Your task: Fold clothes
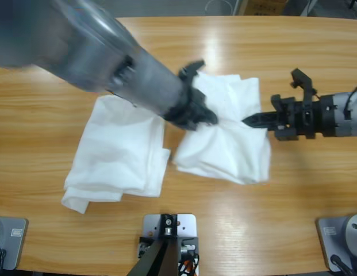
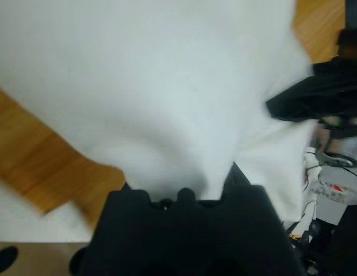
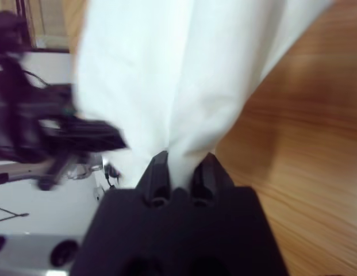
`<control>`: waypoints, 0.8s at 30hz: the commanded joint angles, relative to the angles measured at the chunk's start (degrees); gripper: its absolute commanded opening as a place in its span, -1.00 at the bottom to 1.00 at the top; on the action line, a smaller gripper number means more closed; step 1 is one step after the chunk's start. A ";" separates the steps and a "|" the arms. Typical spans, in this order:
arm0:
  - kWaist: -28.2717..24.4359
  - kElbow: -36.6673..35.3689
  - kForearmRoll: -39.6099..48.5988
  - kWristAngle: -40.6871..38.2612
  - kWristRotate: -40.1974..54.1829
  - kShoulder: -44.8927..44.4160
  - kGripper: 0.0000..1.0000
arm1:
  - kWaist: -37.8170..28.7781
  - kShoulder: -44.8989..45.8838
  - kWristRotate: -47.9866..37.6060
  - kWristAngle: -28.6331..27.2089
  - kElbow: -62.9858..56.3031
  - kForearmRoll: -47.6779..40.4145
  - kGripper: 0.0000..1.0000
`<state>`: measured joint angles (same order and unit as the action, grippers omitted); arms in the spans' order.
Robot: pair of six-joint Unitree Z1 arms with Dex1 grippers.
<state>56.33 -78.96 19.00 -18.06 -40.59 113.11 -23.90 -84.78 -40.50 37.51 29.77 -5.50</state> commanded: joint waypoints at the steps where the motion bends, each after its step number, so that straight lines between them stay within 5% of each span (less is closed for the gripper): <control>1: -3.42 11.90 5.34 3.05 2.13 -12.38 -1.00 | -10.65 -8.08 -4.94 -4.99 8.04 0.49 -1.00; 11: -6.52 22.32 9.86 7.07 4.70 -22.70 -1.00 | -26.20 -21.67 -8.93 -8.15 28.71 4.80 -1.00; 24: -12.48 26.77 18.00 10.45 15.46 -25.48 -1.00 | -29.37 -27.82 -9.07 -8.42 32.53 5.41 -1.00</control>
<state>45.47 -57.15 35.53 -9.93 -26.97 87.60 -52.12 -107.13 -48.92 29.93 61.15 -0.37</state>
